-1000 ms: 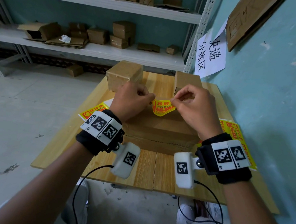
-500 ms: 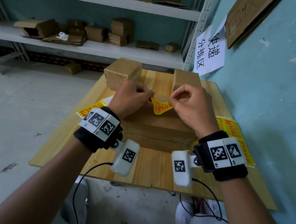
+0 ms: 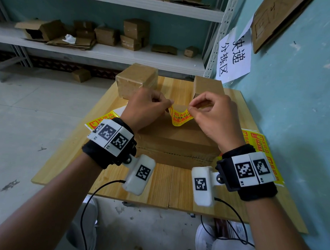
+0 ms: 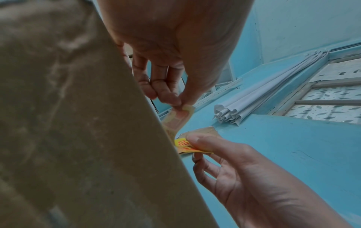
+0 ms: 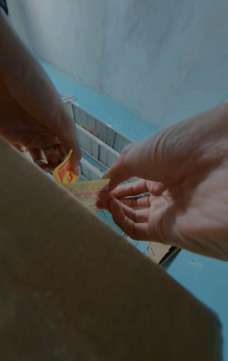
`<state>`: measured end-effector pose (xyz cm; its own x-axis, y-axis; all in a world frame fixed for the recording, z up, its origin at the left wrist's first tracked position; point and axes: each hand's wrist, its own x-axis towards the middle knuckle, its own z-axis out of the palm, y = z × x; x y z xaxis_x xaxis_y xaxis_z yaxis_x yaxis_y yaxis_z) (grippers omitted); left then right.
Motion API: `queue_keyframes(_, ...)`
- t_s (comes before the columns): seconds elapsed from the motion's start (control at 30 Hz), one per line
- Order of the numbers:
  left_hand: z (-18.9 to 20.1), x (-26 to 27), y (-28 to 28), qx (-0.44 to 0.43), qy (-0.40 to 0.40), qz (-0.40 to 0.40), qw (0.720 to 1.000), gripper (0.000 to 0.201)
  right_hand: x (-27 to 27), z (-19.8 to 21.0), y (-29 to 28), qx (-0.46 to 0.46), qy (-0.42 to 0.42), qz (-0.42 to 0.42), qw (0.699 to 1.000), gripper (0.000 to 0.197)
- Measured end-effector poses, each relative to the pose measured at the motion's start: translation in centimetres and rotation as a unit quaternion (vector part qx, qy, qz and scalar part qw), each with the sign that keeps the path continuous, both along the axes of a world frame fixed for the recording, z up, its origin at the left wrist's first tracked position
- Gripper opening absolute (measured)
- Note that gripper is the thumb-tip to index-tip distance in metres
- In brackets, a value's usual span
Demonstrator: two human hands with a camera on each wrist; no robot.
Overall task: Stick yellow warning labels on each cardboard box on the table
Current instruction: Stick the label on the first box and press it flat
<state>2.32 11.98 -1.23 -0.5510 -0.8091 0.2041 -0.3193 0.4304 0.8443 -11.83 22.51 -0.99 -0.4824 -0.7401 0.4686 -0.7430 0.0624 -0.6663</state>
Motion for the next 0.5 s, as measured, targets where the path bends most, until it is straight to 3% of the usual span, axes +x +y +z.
queue_keyframes(0.5,0.06,0.19,0.22,0.004,-0.017,0.012,1.0,0.027,-0.22,-0.18,0.04,-0.003,0.007,0.0,1.0,0.003)
